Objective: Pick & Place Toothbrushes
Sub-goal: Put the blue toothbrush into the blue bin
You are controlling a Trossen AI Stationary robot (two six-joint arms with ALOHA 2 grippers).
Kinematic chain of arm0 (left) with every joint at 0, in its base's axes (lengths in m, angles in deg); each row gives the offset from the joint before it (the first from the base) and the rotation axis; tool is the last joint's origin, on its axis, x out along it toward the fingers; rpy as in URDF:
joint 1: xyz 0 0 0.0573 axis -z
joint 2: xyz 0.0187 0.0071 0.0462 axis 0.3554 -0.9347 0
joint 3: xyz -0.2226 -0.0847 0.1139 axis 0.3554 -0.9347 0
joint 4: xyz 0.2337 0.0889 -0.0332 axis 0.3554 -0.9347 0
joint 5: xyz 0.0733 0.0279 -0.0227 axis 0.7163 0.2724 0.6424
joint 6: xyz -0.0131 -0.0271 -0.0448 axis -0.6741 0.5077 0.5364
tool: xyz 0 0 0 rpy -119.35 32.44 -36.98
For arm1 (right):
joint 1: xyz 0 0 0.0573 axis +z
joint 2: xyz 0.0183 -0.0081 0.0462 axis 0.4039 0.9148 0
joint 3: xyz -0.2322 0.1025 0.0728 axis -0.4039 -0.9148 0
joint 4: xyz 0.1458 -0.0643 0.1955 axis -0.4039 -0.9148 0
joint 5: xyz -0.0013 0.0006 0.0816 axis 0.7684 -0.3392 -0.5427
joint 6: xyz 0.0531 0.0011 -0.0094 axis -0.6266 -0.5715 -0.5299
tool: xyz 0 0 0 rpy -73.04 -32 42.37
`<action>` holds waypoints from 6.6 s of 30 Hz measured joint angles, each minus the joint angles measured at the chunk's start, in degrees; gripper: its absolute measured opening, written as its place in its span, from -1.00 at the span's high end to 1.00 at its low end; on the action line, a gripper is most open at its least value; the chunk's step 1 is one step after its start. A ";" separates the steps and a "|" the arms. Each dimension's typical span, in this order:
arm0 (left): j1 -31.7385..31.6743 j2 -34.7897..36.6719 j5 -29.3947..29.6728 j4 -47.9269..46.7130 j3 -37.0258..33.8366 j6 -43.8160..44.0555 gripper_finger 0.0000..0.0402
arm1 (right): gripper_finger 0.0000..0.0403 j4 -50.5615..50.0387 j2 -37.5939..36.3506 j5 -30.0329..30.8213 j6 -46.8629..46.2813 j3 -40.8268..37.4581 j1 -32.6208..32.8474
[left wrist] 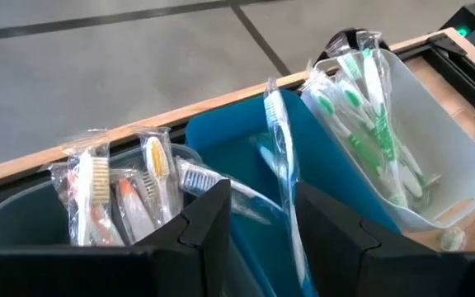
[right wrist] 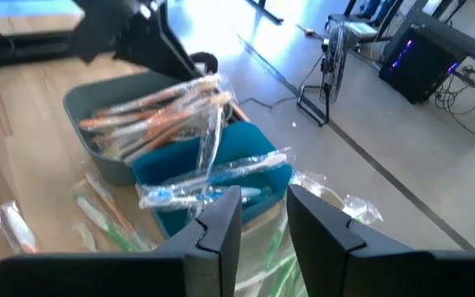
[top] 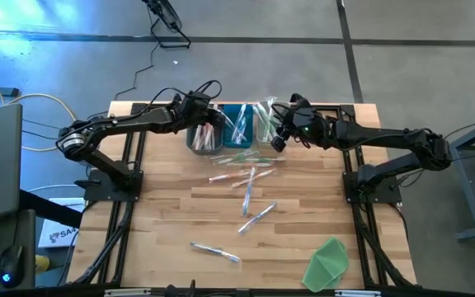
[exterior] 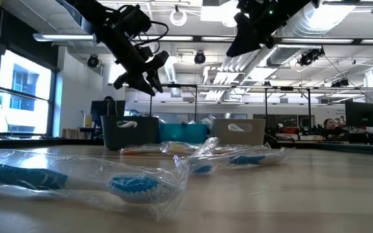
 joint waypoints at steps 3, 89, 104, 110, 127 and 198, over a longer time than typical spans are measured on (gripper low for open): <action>0.70 0.00 -1.63 0.01 0.00 0.02 0.33 | 0.54 2.20 0.00 0.82 -0.03 0.00 0.00; 12.60 28.63 -0.35 15.63 -19.04 -23.37 0.33 | 0.54 15.67 0.02 0.96 1.43 0.00 0.15; 12.62 36.59 -0.39 8.88 -19.04 -24.20 0.33 | 0.54 15.69 0.02 1.02 1.39 0.00 0.16; 12.62 36.37 -0.42 8.27 -19.04 -23.92 0.33 | 0.54 15.67 0.02 1.00 1.42 0.00 0.15; 12.62 36.30 -0.54 8.05 -19.04 -17.29 0.33 | 0.54 15.67 0.02 1.05 3.29 0.00 0.15; 12.62 36.26 -25.10 5.44 -19.02 -2.49 0.33 | 0.54 -0.50 0.02 -20.23 -21.93 0.00 15.59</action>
